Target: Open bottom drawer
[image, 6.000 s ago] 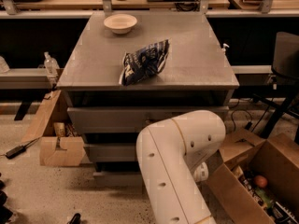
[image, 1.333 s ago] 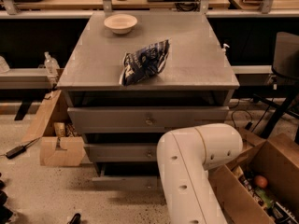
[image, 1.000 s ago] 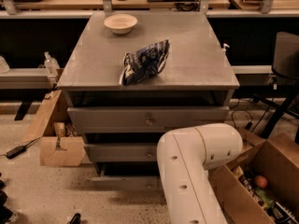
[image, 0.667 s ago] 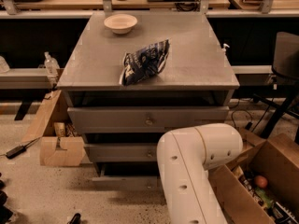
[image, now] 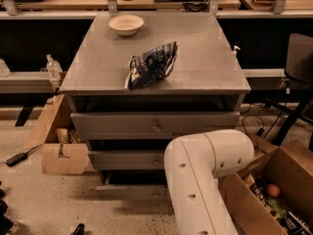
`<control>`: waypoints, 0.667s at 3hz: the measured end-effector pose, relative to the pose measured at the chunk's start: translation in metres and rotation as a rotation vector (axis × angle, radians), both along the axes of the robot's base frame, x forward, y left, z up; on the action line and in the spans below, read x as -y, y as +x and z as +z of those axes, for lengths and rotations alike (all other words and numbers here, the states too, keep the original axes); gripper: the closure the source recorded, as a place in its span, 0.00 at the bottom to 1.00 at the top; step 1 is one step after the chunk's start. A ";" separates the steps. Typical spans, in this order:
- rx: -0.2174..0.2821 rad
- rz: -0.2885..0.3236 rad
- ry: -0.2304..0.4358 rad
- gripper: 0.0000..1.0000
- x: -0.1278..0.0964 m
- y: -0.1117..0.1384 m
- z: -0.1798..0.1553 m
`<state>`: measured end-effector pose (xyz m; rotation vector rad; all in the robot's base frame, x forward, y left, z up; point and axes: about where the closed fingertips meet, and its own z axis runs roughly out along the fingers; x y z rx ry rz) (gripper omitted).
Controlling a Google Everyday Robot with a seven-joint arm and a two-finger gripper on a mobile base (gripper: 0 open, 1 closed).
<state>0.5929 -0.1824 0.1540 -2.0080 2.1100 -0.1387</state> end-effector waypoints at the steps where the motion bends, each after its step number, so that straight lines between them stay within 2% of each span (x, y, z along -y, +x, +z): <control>1: 0.000 0.000 0.000 0.40 0.000 0.000 0.000; 2: 0.000 0.000 0.000 0.17 0.000 0.000 0.000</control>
Offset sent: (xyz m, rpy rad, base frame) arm 0.0000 0.0000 0.0000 0.0000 0.0000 0.0000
